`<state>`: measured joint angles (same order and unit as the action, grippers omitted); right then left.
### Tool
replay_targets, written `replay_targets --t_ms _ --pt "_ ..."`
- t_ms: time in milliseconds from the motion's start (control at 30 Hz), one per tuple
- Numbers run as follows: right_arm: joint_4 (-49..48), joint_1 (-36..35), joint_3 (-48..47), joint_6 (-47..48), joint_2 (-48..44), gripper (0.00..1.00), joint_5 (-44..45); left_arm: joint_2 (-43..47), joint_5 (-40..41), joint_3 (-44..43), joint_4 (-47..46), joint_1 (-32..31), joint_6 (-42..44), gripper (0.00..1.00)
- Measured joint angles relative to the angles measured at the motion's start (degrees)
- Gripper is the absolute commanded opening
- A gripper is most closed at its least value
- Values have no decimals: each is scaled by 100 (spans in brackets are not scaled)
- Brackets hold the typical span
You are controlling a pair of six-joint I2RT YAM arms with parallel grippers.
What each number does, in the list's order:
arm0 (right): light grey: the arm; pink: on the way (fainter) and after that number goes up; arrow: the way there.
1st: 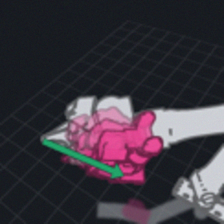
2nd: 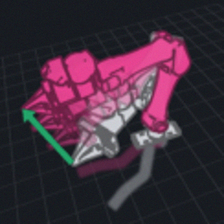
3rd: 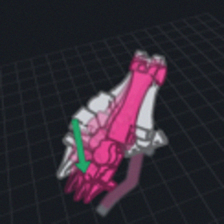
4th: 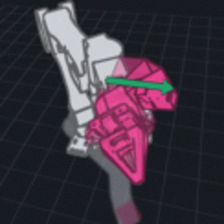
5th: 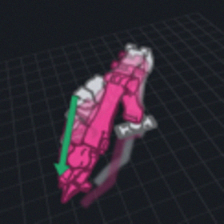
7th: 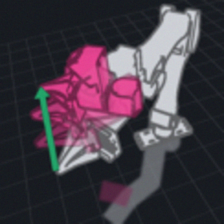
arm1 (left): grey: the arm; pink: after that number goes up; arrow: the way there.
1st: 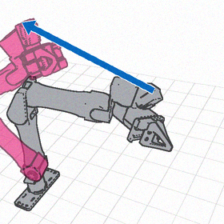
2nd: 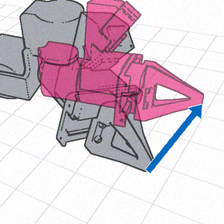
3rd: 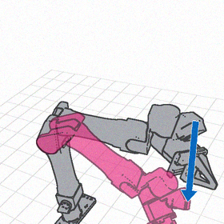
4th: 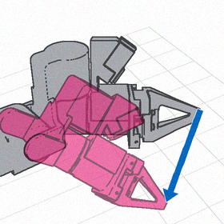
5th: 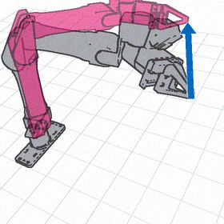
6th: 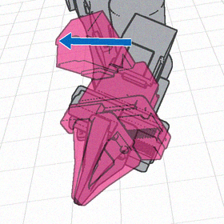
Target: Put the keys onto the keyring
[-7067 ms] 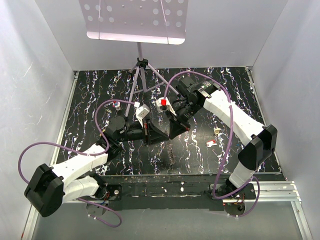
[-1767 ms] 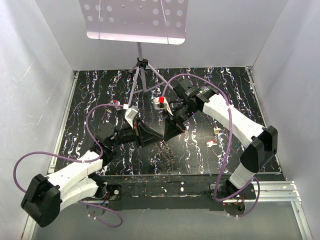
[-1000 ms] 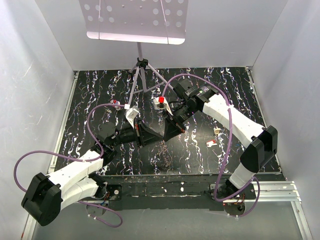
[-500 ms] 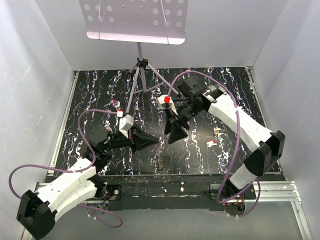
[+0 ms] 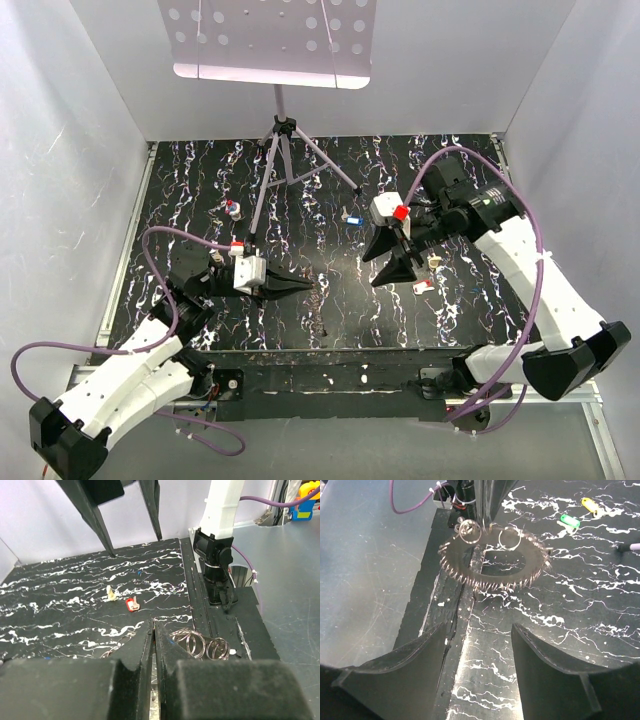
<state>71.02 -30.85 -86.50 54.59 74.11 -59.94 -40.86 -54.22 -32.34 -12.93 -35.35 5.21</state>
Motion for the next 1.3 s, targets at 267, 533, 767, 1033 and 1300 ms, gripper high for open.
replay_targets --t_ms 267,533,767,1033,1300 --pt "57 127 306 304 94 63 61 -177 -223 17 -461 0 26 0" --pt "210 122 280 540 560 60 -267 -590 435 949 -2503 7 -1679 0" --pt "404 -160 -501 402 1427 56 -332 -986 1434 1366 -3711 81 -3348 0" --pt "424 -389 -1462 -79 2216 53 -382 -1333 2017 1390 -4260 111 -4387 0" --pt "413 -660 -1567 -378 2376 51 -448 -1093 2371 1421 -4144 111 -4780 0"
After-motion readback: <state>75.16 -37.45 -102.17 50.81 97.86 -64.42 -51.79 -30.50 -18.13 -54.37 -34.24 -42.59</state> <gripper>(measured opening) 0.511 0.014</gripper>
